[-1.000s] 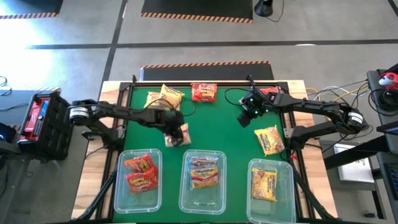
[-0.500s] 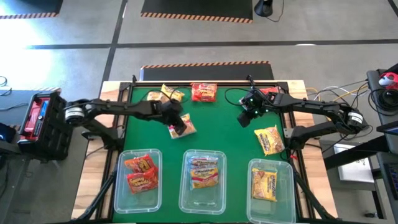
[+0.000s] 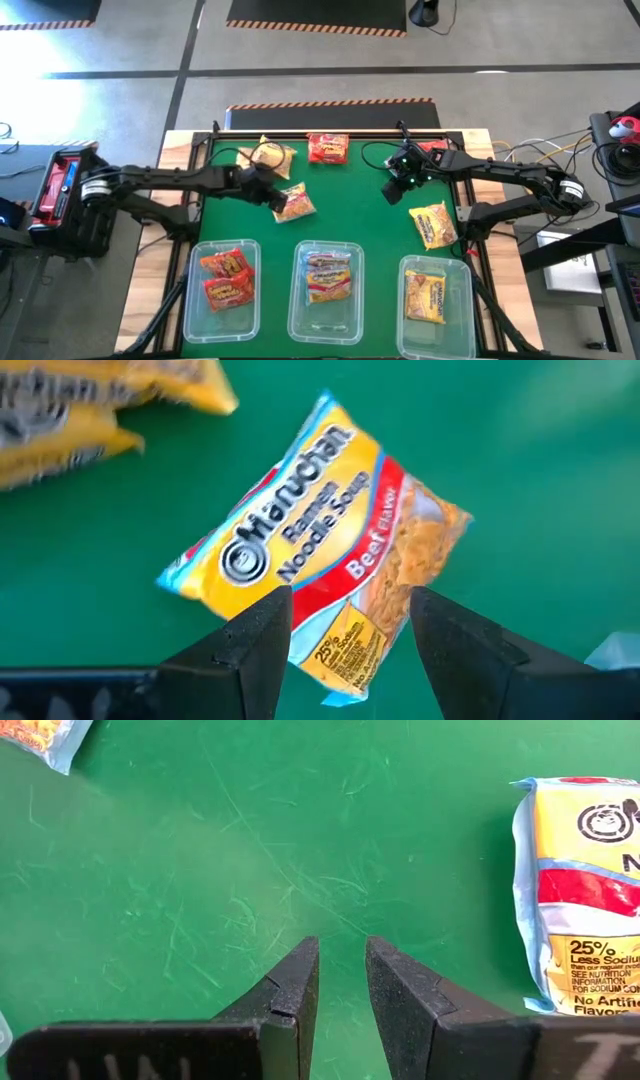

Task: Sort Maruchan noodles
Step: Put the blue noodle pack into the middle transparent bin

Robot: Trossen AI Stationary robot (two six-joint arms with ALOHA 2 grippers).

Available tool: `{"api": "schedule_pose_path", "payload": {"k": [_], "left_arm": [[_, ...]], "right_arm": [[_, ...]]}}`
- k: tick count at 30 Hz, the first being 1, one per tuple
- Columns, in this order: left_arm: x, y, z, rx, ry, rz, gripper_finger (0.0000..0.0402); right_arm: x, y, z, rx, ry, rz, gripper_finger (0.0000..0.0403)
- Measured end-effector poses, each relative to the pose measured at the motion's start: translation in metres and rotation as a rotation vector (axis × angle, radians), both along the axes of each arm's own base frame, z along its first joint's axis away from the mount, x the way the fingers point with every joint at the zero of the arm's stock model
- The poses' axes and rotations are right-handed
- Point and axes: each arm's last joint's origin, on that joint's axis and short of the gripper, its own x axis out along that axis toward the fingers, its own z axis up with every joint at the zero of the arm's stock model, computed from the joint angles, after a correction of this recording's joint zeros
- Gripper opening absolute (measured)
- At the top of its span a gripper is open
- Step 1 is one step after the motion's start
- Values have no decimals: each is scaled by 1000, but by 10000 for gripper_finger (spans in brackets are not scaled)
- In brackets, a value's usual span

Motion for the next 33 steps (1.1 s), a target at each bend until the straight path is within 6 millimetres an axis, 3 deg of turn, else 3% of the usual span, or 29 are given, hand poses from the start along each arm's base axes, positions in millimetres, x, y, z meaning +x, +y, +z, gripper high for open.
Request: {"api": "schedule_pose_path", "payload": {"k": [11,17,26,33], "left_arm": [[-29,-13,-34,-122,-47,165,187],[-28,-15,-37,-100,-67,219,194],[-22,-13,-48,-94,-46,247,255],[-20,-13,-71,-152,-185,342,269]], "right_arm": [[0,0,0,0,0,0,77],[0,0,0,0,0,0,77],[0,0,0,0,0,0,77],[0,0,0,0,0,0,77]]}}
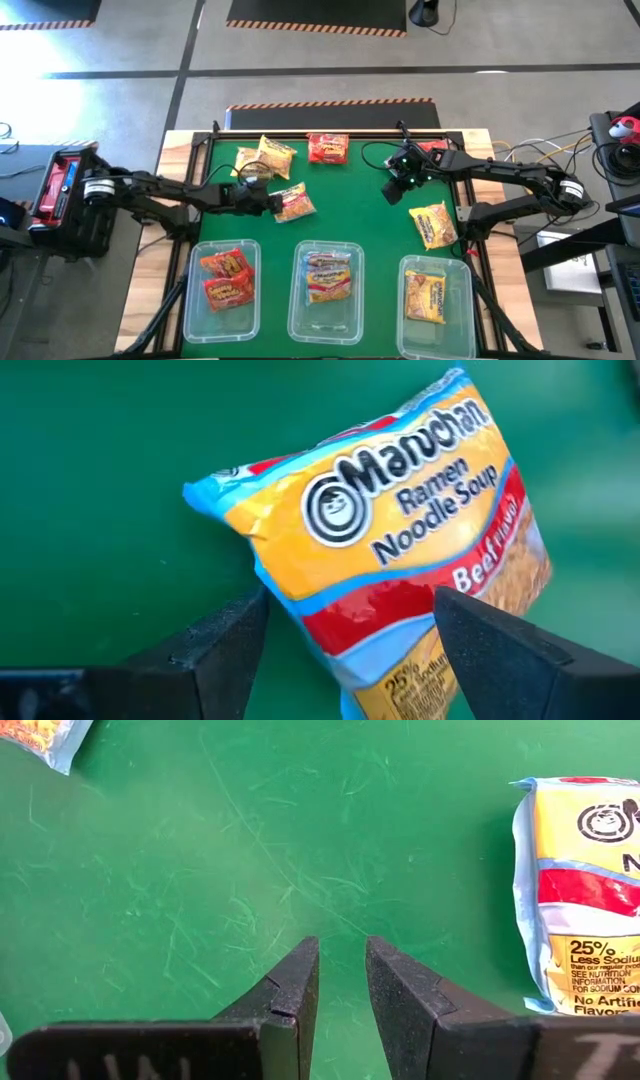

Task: Sort Maruchan noodles
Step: Put the blue noodle pack into the middle transparent bin

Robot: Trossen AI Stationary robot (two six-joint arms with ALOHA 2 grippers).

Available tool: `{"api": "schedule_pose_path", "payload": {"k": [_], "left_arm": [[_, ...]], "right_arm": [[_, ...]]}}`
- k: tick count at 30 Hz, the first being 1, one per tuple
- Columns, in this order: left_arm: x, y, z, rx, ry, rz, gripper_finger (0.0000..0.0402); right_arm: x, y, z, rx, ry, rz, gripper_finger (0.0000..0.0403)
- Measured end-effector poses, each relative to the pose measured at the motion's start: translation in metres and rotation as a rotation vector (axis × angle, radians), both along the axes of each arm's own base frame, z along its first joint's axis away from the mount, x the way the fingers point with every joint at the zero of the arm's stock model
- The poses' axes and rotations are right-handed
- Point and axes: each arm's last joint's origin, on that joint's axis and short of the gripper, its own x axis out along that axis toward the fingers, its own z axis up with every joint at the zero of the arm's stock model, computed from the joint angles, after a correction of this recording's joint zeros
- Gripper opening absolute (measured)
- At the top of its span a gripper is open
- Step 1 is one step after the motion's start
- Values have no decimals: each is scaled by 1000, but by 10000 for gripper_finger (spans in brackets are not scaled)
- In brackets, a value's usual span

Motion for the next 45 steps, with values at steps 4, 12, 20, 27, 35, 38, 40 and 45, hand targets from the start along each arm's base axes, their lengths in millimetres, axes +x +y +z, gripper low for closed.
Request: {"api": "schedule_pose_path", "payload": {"k": [4,12,20,27,35,38,40,45], "left_arm": [[-2,-1,-11,-22,-60,35,265],[6,2,-20,-1,-92,24,265],[14,3,-27,27,-123,-2,238],[17,3,-26,63,-149,-43,181],[18,3,-25,64,-168,-73,140],[19,3,-24,61,-176,-86,130],[19,3,-23,62,-184,-91,124],[22,3,-19,100,-226,-116,108]], "right_arm": [[0,0,0,0,0,0,77],[0,0,0,0,0,0,77],[0,0,0,0,0,0,77],[0,0,0,0,0,0,77],[0,0,0,0,0,0,77],[0,0,0,0,0,0,77],[0,0,0,0,0,0,77],[0,0,0,0,0,0,77]]}}
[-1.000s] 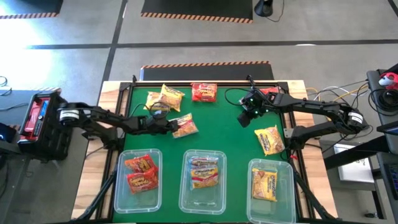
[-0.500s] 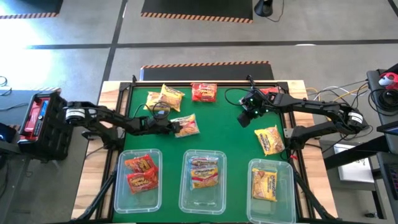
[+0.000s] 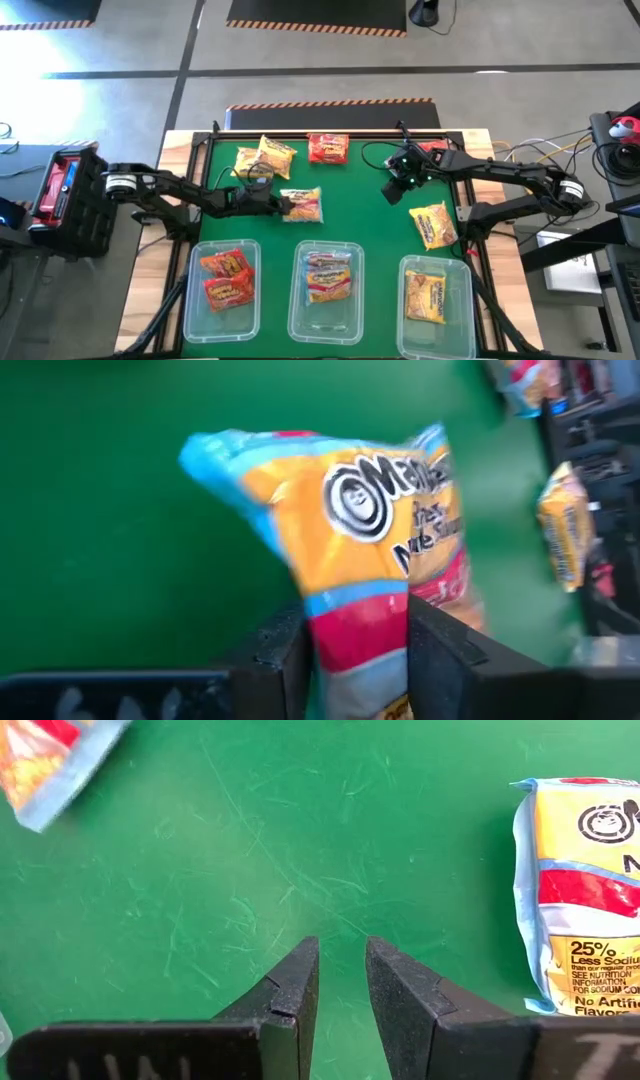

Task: Sort Maruchan noodles
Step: Put the blue noodle pack into the middle transparent bin

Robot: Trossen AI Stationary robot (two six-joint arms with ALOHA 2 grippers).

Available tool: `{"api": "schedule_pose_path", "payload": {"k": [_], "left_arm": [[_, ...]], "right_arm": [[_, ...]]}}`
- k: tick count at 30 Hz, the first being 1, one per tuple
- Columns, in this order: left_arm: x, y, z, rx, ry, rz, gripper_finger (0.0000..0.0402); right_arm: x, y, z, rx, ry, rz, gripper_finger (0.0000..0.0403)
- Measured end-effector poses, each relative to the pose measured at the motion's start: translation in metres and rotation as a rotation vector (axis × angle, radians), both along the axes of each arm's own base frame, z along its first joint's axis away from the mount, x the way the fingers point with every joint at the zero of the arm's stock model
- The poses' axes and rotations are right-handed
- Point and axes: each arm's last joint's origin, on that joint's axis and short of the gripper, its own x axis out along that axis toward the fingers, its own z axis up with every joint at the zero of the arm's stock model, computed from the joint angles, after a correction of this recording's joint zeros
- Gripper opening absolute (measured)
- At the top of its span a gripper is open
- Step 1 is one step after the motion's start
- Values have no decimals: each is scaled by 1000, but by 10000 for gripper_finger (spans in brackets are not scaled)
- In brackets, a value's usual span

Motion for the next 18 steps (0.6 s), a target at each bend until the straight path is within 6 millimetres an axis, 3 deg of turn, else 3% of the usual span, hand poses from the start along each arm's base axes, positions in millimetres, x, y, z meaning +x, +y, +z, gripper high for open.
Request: {"api": "schedule_pose_path", "payload": {"k": [18], "left_arm": [[4,1,7,38,-79,8,20]], "right_arm": [[0,0,0,0,0,0,77]]}}
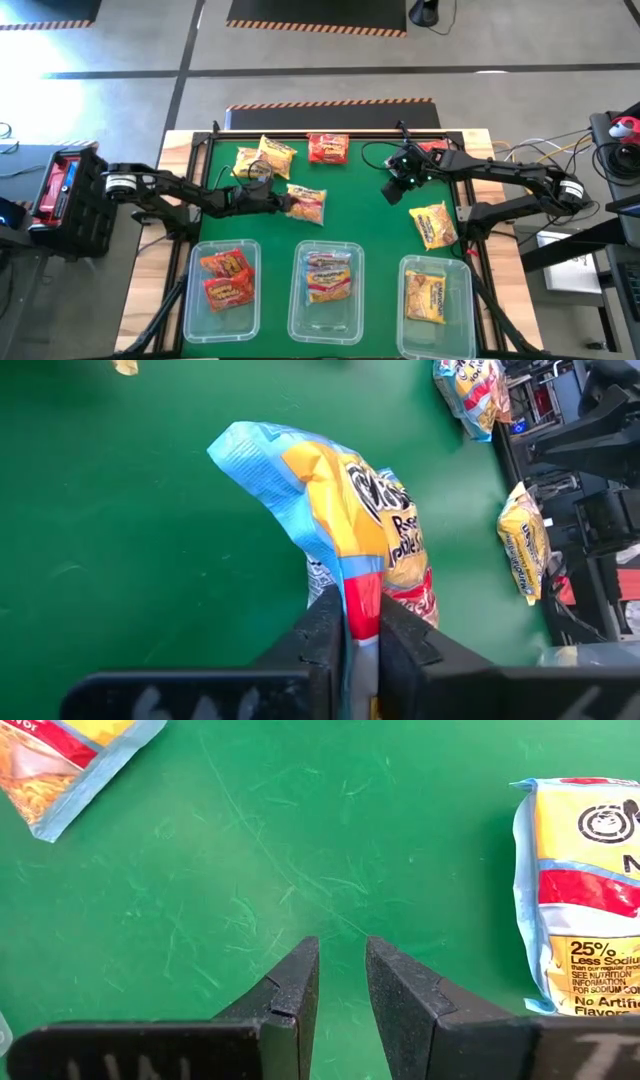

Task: Sort Maruchan noodles
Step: Put the blue noodle pack into the middle transparent bin

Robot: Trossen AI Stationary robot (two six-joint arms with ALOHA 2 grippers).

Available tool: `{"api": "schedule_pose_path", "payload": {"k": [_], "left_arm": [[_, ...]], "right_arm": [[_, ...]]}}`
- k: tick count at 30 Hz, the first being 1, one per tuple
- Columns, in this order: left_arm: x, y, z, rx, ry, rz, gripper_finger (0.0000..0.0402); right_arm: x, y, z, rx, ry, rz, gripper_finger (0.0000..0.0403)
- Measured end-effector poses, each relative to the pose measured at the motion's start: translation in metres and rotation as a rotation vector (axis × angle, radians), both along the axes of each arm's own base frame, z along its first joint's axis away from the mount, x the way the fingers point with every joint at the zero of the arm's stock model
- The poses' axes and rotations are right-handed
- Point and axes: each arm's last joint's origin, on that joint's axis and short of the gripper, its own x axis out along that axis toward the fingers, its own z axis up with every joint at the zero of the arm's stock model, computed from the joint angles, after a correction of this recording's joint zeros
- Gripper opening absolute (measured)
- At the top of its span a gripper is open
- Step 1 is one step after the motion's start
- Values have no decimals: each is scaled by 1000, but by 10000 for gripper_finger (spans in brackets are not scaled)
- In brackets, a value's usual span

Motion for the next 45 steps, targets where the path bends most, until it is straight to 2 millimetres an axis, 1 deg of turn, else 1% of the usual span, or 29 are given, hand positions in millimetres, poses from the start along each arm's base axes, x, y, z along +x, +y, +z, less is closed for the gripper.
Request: {"api": "schedule_pose_path", "payload": {"k": [5,11,17,20,27,31,34,37,41,45], "left_arm": [[2,0,4,9,-43,1,6],[7,1,14,34,-156,2,4],[8,2,19,81,-198,-19,3],[10,1,25,129,-244,-60,3],[14,-1,46,277,-433,-176,3],[15,-5,53,301,-507,-224,3],[15,-11,59,323,-562,-269,3],[16,-21,64,329,-621,-312,3],[22,-40,74,311,-689,-376,3],[34,-62,86,283,-715,-447,3]], "right_arm": [[0,0,0,0,0,0,77],[0,0,0,0,0,0,77],[0,0,0,0,0,0,77],[0,0,0,0,0,0,77],[0,0,0,0,0,0,77],[0,0,0,0,0,0,77],[0,0,0,0,0,0,77],[0,0,0,0,0,0,77],[0,0,0,0,0,0,77],[0,0,0,0,0,0,77]]}}
